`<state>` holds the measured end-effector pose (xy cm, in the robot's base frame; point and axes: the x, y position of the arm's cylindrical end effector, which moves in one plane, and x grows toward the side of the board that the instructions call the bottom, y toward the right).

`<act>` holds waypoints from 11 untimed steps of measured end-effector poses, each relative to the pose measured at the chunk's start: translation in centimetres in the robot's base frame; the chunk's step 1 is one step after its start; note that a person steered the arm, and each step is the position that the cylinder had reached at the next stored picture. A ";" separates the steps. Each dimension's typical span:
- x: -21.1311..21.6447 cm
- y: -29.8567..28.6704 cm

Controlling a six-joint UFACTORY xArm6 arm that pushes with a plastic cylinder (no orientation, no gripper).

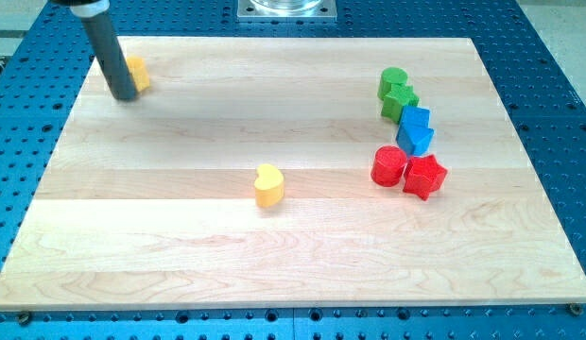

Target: Push the yellow hexagon at the top left corner of the board

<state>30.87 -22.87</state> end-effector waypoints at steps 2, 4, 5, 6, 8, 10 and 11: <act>-2.4 -0.2; -3.3 -1.8; -3.3 -1.9; -3.3 -1.9; -2.9 -0.1; -2.9 9.1; -3.5 17.5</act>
